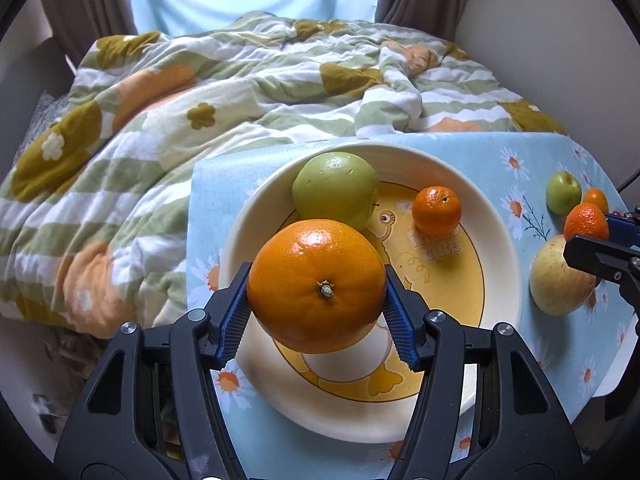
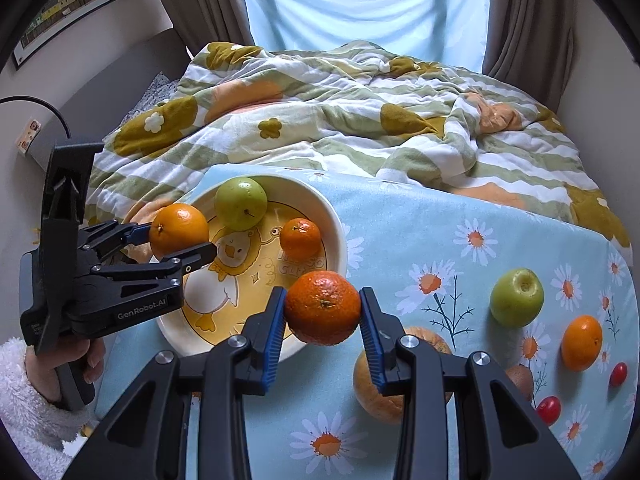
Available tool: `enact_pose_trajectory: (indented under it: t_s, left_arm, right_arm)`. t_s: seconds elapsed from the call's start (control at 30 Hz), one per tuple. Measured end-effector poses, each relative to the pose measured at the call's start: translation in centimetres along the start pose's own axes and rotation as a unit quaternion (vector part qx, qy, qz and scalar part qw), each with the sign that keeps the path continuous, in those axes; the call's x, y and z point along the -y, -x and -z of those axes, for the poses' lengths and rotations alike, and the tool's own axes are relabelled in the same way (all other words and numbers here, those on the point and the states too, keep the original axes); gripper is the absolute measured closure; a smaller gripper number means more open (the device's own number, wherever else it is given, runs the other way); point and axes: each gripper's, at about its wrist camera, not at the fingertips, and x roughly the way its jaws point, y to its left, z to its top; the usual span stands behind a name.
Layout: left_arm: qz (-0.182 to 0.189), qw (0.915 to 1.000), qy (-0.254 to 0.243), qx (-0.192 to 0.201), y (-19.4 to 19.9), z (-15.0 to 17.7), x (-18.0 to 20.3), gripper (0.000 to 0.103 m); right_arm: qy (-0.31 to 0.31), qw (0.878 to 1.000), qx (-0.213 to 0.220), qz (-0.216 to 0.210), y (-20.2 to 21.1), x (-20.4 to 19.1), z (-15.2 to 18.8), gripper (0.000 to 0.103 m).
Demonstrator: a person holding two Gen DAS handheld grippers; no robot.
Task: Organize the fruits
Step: 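Lower the orange into the bowl with the left tool while the right tool places the tangerine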
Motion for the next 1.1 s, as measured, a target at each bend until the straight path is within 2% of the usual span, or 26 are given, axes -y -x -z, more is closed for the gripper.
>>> enact_pose_trajectory:
  t_s: [0.13,0.2,0.23,0.27,0.33,0.7,0.83,1.1]
  left_arm:
    - [-0.009,0.9998,-0.017,-0.003,-0.6,0.0,0.3,0.035]
    - [-0.004,0.9998,-0.019,0.005,-0.3,-0.1,0.4,0.030]
    - [-0.003,0.9998,-0.017,0.011,0.0,-0.2,0.5,0.010]
    - [-0.008,0.9997,-0.017,0.017,0.2,-0.3,0.6,0.000]
    - [-0.013,0.9993,-0.017,0.031,0.9,-0.4,0.7,0.000]
    - [-0.030,0.9991,0.019,0.022,4.1,1.2,0.7,0.000]
    - [-0.053,0.9980,0.024,0.022,5.4,1.9,1.0,0.000]
    - [-0.068,0.9966,0.041,0.020,7.1,3.7,1.2,0.000]
  right_arm:
    - [-0.011,1.000,0.003,0.001,0.1,0.0,0.1,0.070]
    - [-0.014,1.000,0.002,0.002,0.3,0.1,0.0,0.070]
    - [-0.014,1.000,0.003,0.002,0.4,0.2,0.0,0.070]
    - [-0.013,1.000,0.004,0.002,0.5,0.3,0.0,0.070]
    - [-0.013,1.000,0.004,0.004,0.7,0.4,0.0,0.070]
    - [0.012,1.000,-0.003,-0.025,1.0,0.5,-0.9,0.070]
    - [0.030,0.999,-0.010,-0.043,0.3,-0.3,-1.5,0.070]
    - [0.056,0.996,-0.030,-0.067,-2.3,-2.4,-2.0,0.070]
